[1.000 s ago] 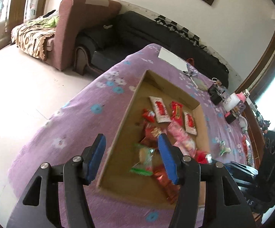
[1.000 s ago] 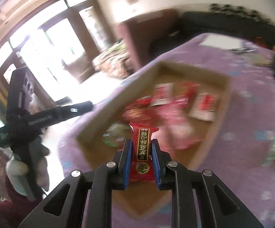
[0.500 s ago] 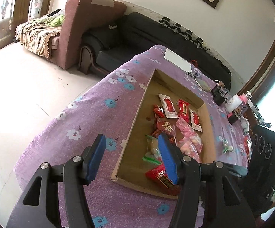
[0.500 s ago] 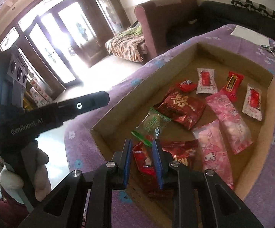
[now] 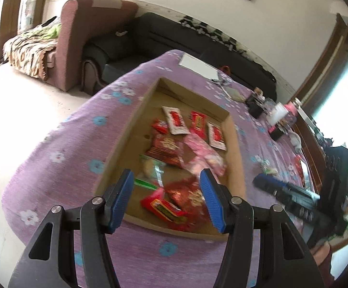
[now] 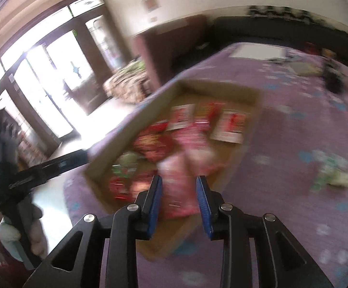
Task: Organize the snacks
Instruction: 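Grasp the white-and-yellow packet with the right tool while the left tool grasps the green-wrapped candy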
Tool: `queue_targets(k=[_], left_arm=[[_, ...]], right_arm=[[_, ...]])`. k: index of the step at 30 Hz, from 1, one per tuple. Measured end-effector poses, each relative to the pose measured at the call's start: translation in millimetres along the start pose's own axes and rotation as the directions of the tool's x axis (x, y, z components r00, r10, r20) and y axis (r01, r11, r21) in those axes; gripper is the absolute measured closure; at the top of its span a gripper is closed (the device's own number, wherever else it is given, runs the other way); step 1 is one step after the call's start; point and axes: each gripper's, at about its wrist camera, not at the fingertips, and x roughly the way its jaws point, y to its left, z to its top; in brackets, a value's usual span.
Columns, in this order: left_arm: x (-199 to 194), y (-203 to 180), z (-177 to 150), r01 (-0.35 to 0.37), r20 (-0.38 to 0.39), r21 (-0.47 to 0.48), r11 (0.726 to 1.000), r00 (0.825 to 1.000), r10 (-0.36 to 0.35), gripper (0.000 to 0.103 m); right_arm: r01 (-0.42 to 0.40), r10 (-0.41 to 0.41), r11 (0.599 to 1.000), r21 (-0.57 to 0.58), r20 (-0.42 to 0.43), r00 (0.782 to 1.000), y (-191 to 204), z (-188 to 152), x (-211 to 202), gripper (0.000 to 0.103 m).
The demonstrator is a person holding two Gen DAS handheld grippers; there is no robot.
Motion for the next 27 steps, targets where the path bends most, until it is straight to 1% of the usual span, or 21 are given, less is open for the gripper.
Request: queue_targets(k=[3,5,9,11,13,15,17,19,21,22,23,25,27], left_arm=[[0,-13,-2,0.012,-0.004,0.021,1.000,1.000,-0.012,0.047],[1,-22,-3,0.024,-0.009,0.034,0.999,1.000,-0.023,0.047],[2,-41,-5,0.040,-0.020,0.078,0.996,0.999,-0.039,0.047],[4,-47,-6,0.044,-0.027,0.089,0.995,0.999,-0.042,0.047],[5,-51,-7,0.048,-0.036,0.094,0.994,0.998,-0.045,0.047],[7,-54,-7,0.050,-0.044,0.095,0.994,0.998,-0.046,0.047],[10,-58,-8,0.051,-0.053,0.097,0.994,0.998,-0.046,0.047],[11,-62,-9,0.051,-0.061,0.100,0.994,0.997,-0.045,0.047],[12,-65,-9,0.053,-0.068,0.104,0.993,0.997,-0.046,0.047],[12,-68,-10,0.054,-0.070,0.110,0.992,0.996,-0.046,0.047],[12,-70,-10,0.055,-0.071,0.114,0.992,0.996,-0.047,0.047],[11,-75,-11,0.058,-0.073,0.124,0.991,0.996,-0.049,0.047],[11,-78,-11,0.061,-0.075,0.134,0.989,0.996,-0.051,0.047]], right_arm=[[0.084,-0.087,0.993,0.087,0.031,0.996,-47,-3,-22,0.072],[0.146,-0.154,0.979,0.143,0.047,0.987,-78,-6,-38,0.072],[0.265,-0.289,0.932,0.249,0.065,0.955,-133,-8,-57,0.070],[0.285,-0.318,0.904,0.320,0.055,0.947,-163,-11,-63,0.069],[0.290,-0.328,0.880,0.375,0.039,0.944,-185,-14,-65,0.069],[0.278,-0.316,0.864,0.421,0.023,0.948,-205,-17,-64,0.069],[0.262,-0.302,0.855,0.447,0.019,0.953,-212,-18,-60,0.069],[0.260,-0.309,0.854,0.452,0.037,0.950,-212,-12,-58,0.069],[0.278,-0.330,0.862,0.425,0.051,0.943,-211,-3,-55,0.069],[0.276,-0.323,0.873,0.402,0.052,0.945,-211,4,-48,0.069],[0.259,-0.299,0.886,0.384,0.048,0.953,-212,7,-44,0.069],[0.214,-0.230,0.913,0.347,0.006,0.973,-213,12,-28,0.069],[0.174,-0.171,0.931,0.322,-0.037,0.985,-213,10,-18,0.069]])
